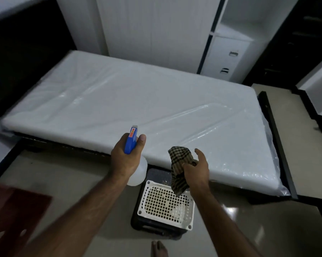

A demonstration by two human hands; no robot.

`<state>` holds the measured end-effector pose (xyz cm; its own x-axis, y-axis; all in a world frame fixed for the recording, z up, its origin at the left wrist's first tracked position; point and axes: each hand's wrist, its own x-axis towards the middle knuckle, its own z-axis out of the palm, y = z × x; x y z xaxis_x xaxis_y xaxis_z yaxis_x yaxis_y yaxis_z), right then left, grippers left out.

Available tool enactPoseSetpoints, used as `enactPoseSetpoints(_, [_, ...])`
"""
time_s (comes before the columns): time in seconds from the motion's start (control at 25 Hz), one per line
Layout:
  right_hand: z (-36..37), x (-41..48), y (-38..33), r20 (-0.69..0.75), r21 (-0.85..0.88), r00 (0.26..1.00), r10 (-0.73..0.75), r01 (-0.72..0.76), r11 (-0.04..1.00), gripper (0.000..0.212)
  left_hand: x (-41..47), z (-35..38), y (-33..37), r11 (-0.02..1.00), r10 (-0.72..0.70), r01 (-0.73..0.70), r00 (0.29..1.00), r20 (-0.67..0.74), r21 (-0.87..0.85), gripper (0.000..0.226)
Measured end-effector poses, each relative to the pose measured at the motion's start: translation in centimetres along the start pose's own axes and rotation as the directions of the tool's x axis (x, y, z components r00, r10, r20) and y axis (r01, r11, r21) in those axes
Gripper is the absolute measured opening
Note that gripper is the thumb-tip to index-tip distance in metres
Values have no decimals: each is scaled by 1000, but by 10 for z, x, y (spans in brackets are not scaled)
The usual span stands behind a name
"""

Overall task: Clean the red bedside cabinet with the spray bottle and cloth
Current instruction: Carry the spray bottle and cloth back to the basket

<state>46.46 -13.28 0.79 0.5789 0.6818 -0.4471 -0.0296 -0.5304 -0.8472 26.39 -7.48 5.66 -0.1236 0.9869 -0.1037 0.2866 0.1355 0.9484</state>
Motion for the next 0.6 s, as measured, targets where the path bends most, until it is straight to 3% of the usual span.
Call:
enactPoseSetpoints(0.24, [-17,36,123,-98,42,982,160,-157,987,77,-18,66,-85,1000,8,-7,989,146,-4,40])
enactPoseSetpoints(0.4, [-4,59,189,-134,8,969,209,-210,978,75,-22,97,-140,999,24,-29,986,162,31,30])
enactPoseSetpoints(0.6, [16,89,253,7,56,974,225,-225,973,68,-23,128,-208,996,-48,38,992,117,83,21])
